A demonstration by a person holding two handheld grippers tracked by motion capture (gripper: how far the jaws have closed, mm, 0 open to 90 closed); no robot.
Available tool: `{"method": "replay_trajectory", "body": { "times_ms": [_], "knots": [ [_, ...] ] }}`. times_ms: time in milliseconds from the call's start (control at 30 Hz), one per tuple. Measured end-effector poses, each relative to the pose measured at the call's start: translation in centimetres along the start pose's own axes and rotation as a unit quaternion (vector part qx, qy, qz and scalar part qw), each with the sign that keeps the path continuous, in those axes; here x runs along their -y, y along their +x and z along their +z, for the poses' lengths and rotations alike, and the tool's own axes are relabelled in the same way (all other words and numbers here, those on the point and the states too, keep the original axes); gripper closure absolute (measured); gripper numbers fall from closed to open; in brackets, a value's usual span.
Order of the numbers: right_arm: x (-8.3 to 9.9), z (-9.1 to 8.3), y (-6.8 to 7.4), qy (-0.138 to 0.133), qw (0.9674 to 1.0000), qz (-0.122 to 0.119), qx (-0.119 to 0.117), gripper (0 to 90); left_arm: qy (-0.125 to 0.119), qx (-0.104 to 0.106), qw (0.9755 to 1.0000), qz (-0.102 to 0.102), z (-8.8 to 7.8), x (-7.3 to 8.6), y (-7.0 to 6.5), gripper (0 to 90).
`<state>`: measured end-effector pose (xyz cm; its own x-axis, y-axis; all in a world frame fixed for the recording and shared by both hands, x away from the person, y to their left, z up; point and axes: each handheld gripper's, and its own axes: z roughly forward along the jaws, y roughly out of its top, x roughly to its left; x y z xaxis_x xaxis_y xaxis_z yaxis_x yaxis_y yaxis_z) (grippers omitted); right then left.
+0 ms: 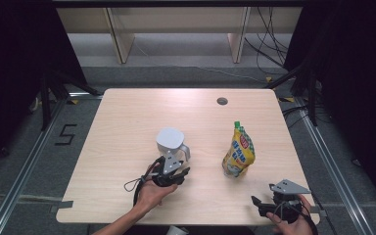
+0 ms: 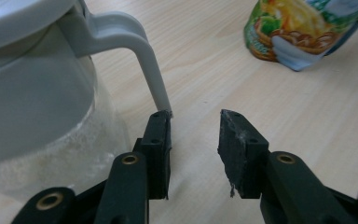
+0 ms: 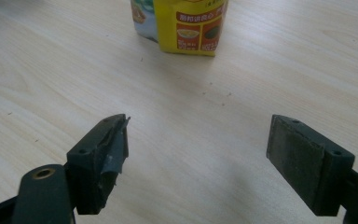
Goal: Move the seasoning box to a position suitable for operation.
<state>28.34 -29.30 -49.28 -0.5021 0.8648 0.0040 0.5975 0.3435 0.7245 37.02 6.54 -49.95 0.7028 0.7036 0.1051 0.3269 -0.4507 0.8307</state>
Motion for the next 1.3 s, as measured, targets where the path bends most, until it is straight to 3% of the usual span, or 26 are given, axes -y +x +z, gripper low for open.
{"method": "replay_trajectory", "body": {
  "times_ms": [67, 100, 167, 200, 233, 267, 300, 367, 400, 433, 467, 533, 633, 667, 800, 900, 933, 967, 1067, 1100, 1167, 1200, 1267, 1300],
  "knots": [
    [0.1, 0.1, 0.1, -0.005, 1.0, -0.007, 0.0, 21.8, 0.001, -0.013, 0.9997, 0.02, 0.3, -0.2, 0.1, 62.3],
    [0.0, 0.0, 0.1, 0.0, 1.0, -0.004, 0.0, 21.8, -0.003, -0.017, 0.9998, 0.01, 0.6, -0.2, 0.1, 62.5],
    [0.0, 0.0, 0.3, 0.004, 1.0, 0.004, -0.006, 21.9, 0.0, -0.021, 0.9997, 0.009, 0.9, -0.4, 0.3, 62.6],
    [0.0, 0.2, -0.1, -0.011, 0.9996, -0.025, -0.005, 21.8, -0.002, -0.024, 0.9996, 0.018, 1.1, -0.5, 0.4, 62.7],
    [0.0, 0.2, -0.1, -0.014, 0.9995, -0.029, -0.007, 21.8, -0.002, -0.026, 0.9996, 0.01, 1.3, -0.5, 0.4, 62.7],
    [0.0, 0.2, 0.0, -0.01, 0.9998, -0.016, -0.01, 21.8, -0.002, -0.026, 0.9996, 0.002, 1.5, -0.6, 0.4, 62.6],
    [0.0, 0.0, 0.2, 0.001, 1.0, -0.006, -0.007, 21.8, 0.003, -0.03, 0.9994, 0.015, 1.6, -0.8, 0.7, 63.0],
    [0.0, 0.1, 0.0, -0.003, 0.9998, -0.02, -0.004, 21.8, 0.002, -0.039, 0.9991, 0.017, 1.8, -1.0, 0.8, 63.2],
    [0.0, 0.1, 0.2, -0.002, 0.9999, -0.01, -0.006, 21.8, 0.002, -0.039, 0.9992, 0.011, 1.9, -1.0, 0.8, 63.8],
    [0.0, 0.1, 0.2, 0.001, 1.0, -0.008, -0.006, 21.9, 0.005, -0.042, 0.9989, 0.017, 1.9, -1.2, 1.0, 64.3],
    [0.1, 0.2, 0.3, 0.0, 1.0, -0.004, -0.004, 21.9, -0.002, -0.047, 0.9989, 0.008, 2.1, -1.2, 0.9, 64.9],
    [0.0, 0.2, 0.2, -0.002, 0.9998, -0.018, -0.007, 21.9, -0.004, -0.044, 0.999, 0.005, 2.3, -1.3, 1.0, 66.4],
    [0.0, 0.3, 0.2, -0.001, 0.9999, -0.011, -0.009, 22.0, -0.009, -0.042, 0.999, 0.006, 2.4, -1.5, 1.0, 71.4],
    [0.0, 0.2, 0.2, -0.002, 0.9999, -0.011, -0.007, 22.0, -0.012, -0.043, 0.999, -0.004, 2.5, -1.5, 0.9, 73.8],
    [0.1, 0.2, 0.3, 0.0, 1.0, -0.007, -0.006, 22.1, -0.005, -0.047, 0.9987, 0.018, 2.0, -1.3, 1.1, 76.3],
    [0.0, 0.1, 0.2, 0.0, 1.0, -0.008, -0.005, 22.1, -0.008, -0.028, 0.9995, -0.007, 1.6, -1.0, 1.6, 77.4],
    [0.0, 0.1, 0.2, 0.002, 1.0, -0.009, -0.005, 22.1, -0.007, -0.019, 0.9998, 0.002, 1.4, -0.9, 2.0, 77.8],
    [0.0, 0.1, 0.0, 0.002, 0.9997, -0.023, 0.0, 22.1, -0.006, -0.002, 1.0, -0.008, 0.8, -0.5, 2.5, 78.6],
    [0.0, 0.1, 0.1, -0.001, 0.9998, -0.017, -0.007, 22.1, -0.006, 0.011, 0.9999, -0.008, 0.0, 0.1, 3.1, 79.6],
    [0.1, 0.1, 0.3, 0.001, 1.0, -0.002, -0.007, 22.1, -0.007, 0.018, 0.9998, -0.009, -0.4, 0.4, 3.4, 80.0],
    [0.0, 0.3, 0.1, -0.001, 0.9999, -0.014, -0.006, 22.1, -0.004, 0.027, 0.9996, 0.0, -1.3, 1.1, 4.1, 80.5],
    [0.0, 0.3, 0.2, 0.001, 0.9999, -0.01, -0.011, 22.1, -0.002, 0.03, 0.9996, -0.003, -1.7, 1.4, 4.3, 81.0],
    [0.0, 0.2, 0.3, 0.005, 0.9999, -0.003, -0.01, 22.1, 0.003, 0.03, 0.9994, 0.016, -2.5, 1.7, 4.8, 80.6],
    [0.0, 0.3, 0.2, 0.001, 0.9999, -0.015, -0.007, 22.1, 0.003, 0.036, 0.9993, 0.014, -2.7, 1.9, 5.0, 80.7]
  ]
}}
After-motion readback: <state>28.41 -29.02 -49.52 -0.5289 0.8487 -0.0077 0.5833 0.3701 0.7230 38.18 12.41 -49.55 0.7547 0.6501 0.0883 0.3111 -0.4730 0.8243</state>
